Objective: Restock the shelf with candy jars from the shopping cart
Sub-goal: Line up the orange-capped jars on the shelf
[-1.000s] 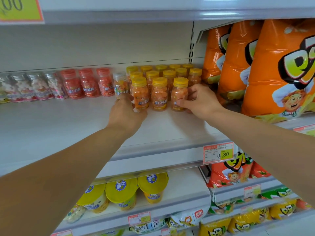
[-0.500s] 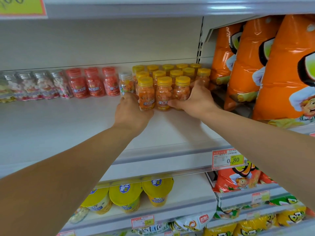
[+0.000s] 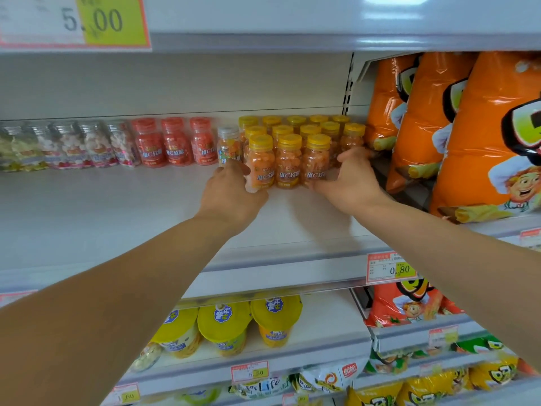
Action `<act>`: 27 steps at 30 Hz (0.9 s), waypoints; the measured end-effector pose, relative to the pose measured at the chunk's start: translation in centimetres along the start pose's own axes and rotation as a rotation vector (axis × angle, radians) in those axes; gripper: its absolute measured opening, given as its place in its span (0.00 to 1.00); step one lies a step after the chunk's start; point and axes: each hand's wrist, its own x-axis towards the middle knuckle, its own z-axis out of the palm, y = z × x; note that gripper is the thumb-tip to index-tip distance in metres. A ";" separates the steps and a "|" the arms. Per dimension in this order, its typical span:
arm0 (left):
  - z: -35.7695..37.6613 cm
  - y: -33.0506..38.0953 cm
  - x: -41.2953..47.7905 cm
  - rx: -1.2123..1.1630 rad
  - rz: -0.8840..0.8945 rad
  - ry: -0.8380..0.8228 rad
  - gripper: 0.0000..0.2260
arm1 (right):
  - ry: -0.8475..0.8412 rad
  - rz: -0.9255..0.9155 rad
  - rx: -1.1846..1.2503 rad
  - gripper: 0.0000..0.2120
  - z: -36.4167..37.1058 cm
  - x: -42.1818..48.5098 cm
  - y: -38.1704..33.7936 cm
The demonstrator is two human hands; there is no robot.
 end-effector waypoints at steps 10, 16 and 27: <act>-10.5 -4.6 -10.1 -0.286 0.144 0.408 0.08 | -0.197 -0.196 0.485 0.05 5.1 -12.0 -13.4; -16.5 -20.9 -22.5 -0.171 -0.145 0.487 0.07 | -0.581 -0.259 0.496 0.12 18.1 -23.2 -19.5; -15.9 -45.6 -47.0 0.260 -0.886 -0.174 0.13 | -1.353 -0.354 -0.018 0.08 39.7 -42.9 -19.2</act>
